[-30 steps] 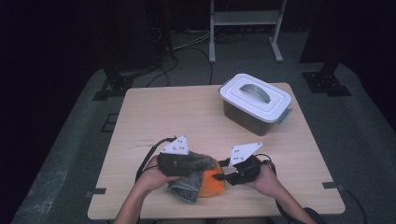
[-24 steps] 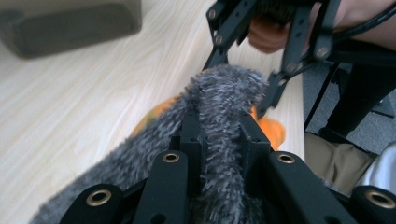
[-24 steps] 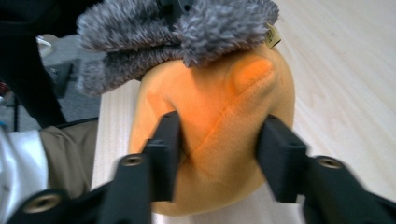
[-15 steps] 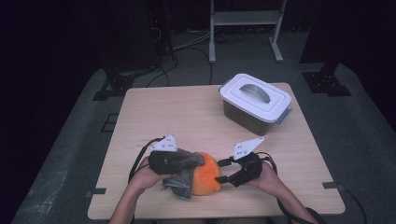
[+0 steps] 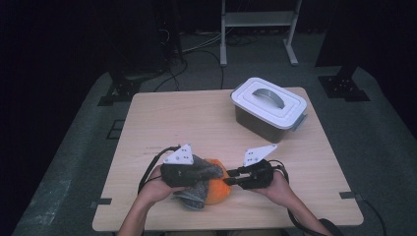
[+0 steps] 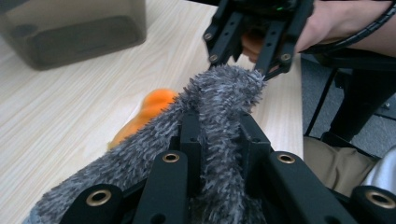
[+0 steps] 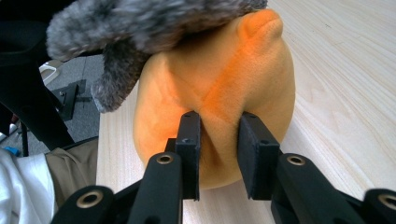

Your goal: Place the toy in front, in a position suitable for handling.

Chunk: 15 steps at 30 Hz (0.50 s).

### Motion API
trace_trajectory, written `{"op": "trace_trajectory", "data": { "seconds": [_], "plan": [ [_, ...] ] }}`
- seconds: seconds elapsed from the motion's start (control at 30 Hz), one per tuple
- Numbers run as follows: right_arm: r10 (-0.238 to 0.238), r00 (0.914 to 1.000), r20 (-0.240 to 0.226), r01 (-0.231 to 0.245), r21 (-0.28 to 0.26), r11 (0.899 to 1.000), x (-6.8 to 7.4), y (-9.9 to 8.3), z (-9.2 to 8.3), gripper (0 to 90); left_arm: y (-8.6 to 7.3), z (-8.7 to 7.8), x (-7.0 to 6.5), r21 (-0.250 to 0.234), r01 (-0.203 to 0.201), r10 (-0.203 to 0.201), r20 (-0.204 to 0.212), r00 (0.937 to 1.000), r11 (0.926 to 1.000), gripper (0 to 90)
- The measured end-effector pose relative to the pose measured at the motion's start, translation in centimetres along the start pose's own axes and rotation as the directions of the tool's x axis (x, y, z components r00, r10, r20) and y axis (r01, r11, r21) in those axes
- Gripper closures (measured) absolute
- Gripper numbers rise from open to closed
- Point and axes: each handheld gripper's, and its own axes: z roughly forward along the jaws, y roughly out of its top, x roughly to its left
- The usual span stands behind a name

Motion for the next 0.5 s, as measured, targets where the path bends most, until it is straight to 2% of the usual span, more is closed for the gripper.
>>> {"op": "trace_trajectory", "data": {
  "seconds": [0.13, 0.2, 0.27, 0.33, 0.37, 0.5],
  "plan": [
    [-0.004, 1.0000, 0.000, 0.004, 0.006, 1.000, 0.1, -0.1, 0.1, 71.0, -0.5, 0.8, -0.2, 0.072, -0.026, 0.028, -0.030, 0.9992, 0.9971, 76.0],
    [-0.016, 0.9999, 0.002, 0.016, 0.011, 1.000, 0.2, 0.0, 0.2, 68.9, -0.8, 0.8, 0.0, 0.064, -0.015, 0.017, -0.028, 0.9995, 0.9978, 76.1],
    [-0.023, 0.9997, -0.004, 0.023, -0.004, 1.000, 0.2, 0.0, 0.0, 56.9, -1.0, 0.6, 0.1, 0.063, -0.011, 0.013, -0.029, 0.9995, 0.9980, 76.1],
    [0.008, 1.0000, -0.006, -0.008, -0.024, 1.000, -0.1, 0.3, -0.1, 38.9, -1.2, 0.6, 0.2, 0.046, 0.002, -0.001, -0.015, 0.9999, 0.9989, 76.1],
    [0.028, 0.9996, 0.000, -0.028, -0.018, 0.999, -0.3, 0.4, 0.1, 35.5, -1.3, 0.6, 0.2, 0.042, 0.006, -0.006, -0.011, 0.9999, 0.9991, 76.1],
    [0.015, 0.9998, -0.009, -0.015, 0.019, 1.000, -0.1, 0.4, 1.1, 36.4, -1.2, 1.1, 0.1, 0.033, 0.007, -0.007, 0.006, 1.0000, 0.9994, 76.1]
  ]
}}
